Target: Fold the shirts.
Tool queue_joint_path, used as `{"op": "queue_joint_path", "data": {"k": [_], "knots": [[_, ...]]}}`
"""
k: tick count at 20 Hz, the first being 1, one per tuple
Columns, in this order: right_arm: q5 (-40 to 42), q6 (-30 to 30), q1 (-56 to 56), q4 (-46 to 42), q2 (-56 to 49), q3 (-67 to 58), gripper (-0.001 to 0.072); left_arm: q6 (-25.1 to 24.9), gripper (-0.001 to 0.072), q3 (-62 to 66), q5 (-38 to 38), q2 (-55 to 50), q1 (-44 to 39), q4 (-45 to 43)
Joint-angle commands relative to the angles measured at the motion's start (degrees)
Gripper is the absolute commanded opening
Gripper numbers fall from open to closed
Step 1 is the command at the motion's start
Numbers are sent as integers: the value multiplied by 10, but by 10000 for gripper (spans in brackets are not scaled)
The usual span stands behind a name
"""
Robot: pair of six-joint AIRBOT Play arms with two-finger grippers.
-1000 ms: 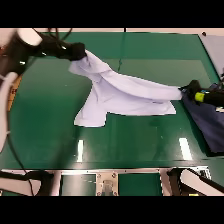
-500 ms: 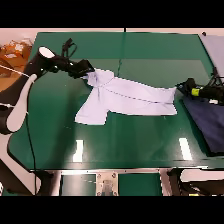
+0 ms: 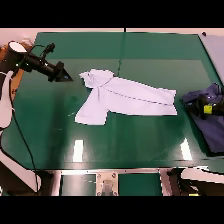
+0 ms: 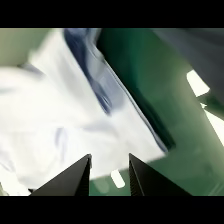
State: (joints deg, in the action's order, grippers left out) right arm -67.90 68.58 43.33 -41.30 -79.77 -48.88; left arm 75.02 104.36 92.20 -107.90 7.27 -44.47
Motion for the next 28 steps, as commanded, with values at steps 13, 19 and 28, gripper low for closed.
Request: {"op": "queue_joint_path", "data": {"k": [13, 19, 28], "knots": [[276, -18, -189, 68, -21, 104, 14, 13, 634, -339, -202, 136, 10, -77], [257, -31, -189, 68, -21, 104, 14, -6, 645, -362, -291, 106, -125, -65], [179, -33, -189, 68, -14, 81, 13, -35, 25, -334, -277, 107, -184, -41]]}}
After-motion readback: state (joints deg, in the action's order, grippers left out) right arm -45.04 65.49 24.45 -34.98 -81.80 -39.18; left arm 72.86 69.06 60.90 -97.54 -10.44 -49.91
